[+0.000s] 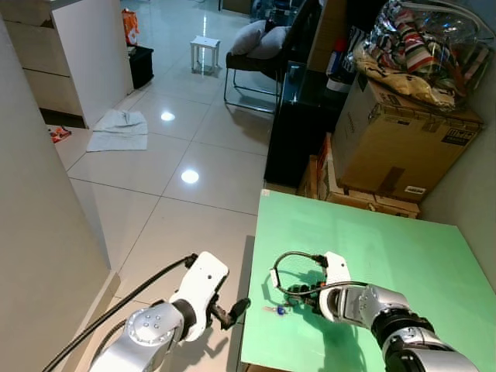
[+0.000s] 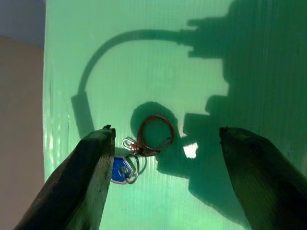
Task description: Hang keys on a hook
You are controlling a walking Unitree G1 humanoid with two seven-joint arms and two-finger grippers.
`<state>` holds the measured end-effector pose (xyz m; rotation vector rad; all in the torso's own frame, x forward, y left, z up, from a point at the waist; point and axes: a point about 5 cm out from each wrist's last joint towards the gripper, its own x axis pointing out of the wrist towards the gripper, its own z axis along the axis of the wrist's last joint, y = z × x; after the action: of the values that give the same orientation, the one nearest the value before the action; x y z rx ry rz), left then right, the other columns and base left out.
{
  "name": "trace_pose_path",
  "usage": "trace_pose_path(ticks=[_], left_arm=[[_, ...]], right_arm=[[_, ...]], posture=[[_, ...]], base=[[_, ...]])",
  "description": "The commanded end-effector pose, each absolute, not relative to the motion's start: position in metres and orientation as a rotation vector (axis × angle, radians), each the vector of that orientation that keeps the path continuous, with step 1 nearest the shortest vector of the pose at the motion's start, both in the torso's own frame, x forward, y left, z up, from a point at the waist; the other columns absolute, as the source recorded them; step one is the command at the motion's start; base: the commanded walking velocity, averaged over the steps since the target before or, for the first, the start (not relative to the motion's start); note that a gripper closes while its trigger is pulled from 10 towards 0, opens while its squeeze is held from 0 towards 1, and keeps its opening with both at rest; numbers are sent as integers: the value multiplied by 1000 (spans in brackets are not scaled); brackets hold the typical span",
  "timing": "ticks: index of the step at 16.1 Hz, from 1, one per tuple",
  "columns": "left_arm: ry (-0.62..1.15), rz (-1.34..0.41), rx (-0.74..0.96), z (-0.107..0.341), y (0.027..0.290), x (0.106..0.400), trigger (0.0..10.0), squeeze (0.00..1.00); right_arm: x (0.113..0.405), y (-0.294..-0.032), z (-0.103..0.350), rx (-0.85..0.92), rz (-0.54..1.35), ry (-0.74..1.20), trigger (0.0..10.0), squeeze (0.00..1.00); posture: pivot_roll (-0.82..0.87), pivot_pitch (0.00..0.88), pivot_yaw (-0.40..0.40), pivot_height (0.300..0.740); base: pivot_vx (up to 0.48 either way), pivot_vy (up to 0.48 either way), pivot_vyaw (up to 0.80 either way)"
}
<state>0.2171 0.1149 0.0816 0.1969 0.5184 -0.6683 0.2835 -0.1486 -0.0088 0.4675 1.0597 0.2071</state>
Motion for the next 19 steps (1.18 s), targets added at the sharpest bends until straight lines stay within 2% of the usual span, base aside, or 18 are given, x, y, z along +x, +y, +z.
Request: trace_pose_path(ticks=[1,12,19], left_arm=[[515,-675,208,81,112,218,10000,0],[515,-675,215,81,112,219,10000,0],[512,-672,216,81,112,219,10000,0]], right_arm=[[285,-155,-7,448,194,1057,10000,0],[278,-146,-13,443,246,1091,10000,0],[276,-152,-18,346,237,1076,10000,0]], posture=[[36,50,-136,740],[45,39,-140,740],[48,37,-141,740]], base=[[0,0,0],[0,0,0],[0,0,0]])
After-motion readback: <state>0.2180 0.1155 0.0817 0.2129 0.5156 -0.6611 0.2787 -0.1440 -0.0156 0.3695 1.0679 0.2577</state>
